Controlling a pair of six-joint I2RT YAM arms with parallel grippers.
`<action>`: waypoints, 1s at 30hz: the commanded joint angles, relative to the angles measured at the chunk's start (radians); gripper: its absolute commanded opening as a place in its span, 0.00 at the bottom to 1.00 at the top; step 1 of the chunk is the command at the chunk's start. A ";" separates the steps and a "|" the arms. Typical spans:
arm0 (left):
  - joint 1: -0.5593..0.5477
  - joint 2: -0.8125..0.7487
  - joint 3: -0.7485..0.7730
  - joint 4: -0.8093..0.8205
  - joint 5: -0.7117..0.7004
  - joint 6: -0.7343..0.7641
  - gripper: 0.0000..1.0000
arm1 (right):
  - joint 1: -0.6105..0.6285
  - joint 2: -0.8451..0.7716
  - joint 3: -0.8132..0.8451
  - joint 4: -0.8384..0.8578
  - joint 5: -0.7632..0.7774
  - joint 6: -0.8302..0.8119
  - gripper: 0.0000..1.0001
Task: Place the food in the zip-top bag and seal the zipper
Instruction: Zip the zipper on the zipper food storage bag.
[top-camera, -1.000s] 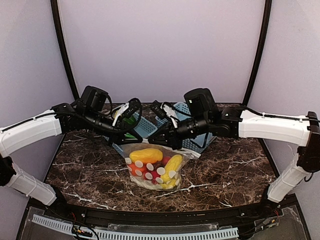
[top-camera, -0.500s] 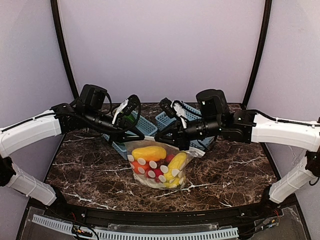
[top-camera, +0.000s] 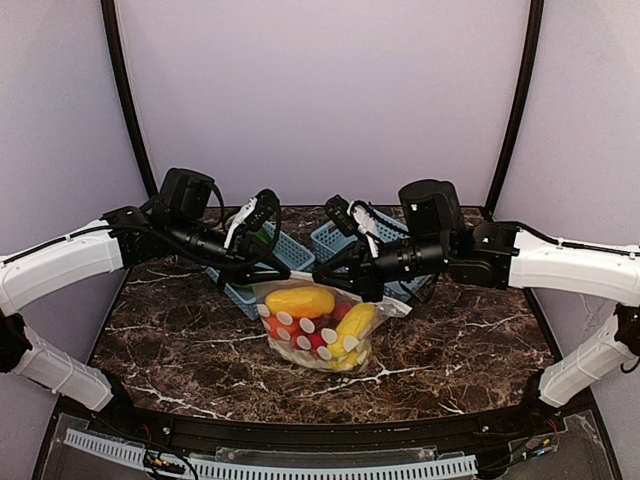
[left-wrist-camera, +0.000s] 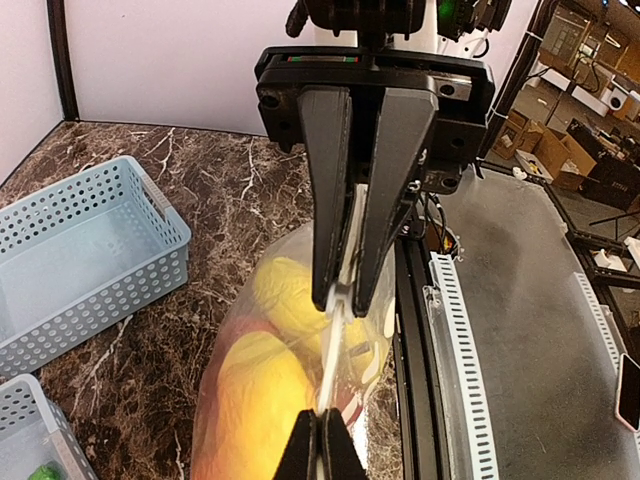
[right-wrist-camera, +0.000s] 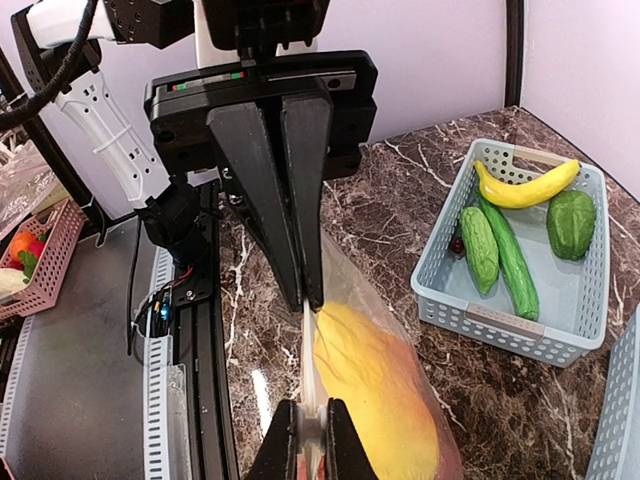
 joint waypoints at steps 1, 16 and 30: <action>0.137 -0.070 -0.009 -0.225 -0.175 0.022 0.01 | -0.034 -0.138 -0.057 -0.343 0.020 0.007 0.00; 0.149 -0.074 -0.014 -0.212 -0.139 0.007 0.01 | -0.035 -0.174 -0.068 -0.374 0.010 0.012 0.00; 0.159 -0.072 -0.032 -0.193 -0.327 -0.018 0.01 | -0.039 -0.222 -0.105 -0.394 0.041 0.031 0.00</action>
